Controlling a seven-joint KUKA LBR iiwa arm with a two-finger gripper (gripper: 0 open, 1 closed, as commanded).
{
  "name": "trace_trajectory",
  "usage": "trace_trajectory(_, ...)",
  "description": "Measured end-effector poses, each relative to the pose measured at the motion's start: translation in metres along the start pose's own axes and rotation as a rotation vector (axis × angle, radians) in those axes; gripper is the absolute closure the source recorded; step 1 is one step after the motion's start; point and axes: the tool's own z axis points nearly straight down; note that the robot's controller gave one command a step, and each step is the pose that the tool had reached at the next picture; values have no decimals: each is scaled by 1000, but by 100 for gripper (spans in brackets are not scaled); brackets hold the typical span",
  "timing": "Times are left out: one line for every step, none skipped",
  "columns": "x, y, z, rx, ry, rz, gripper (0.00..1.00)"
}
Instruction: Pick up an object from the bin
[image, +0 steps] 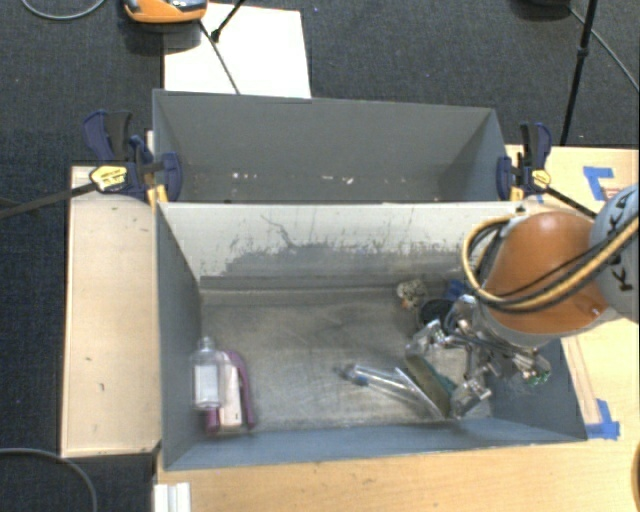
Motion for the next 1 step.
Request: trace_trajectory(-49, 48, 33, 1, -3, -254, 0)
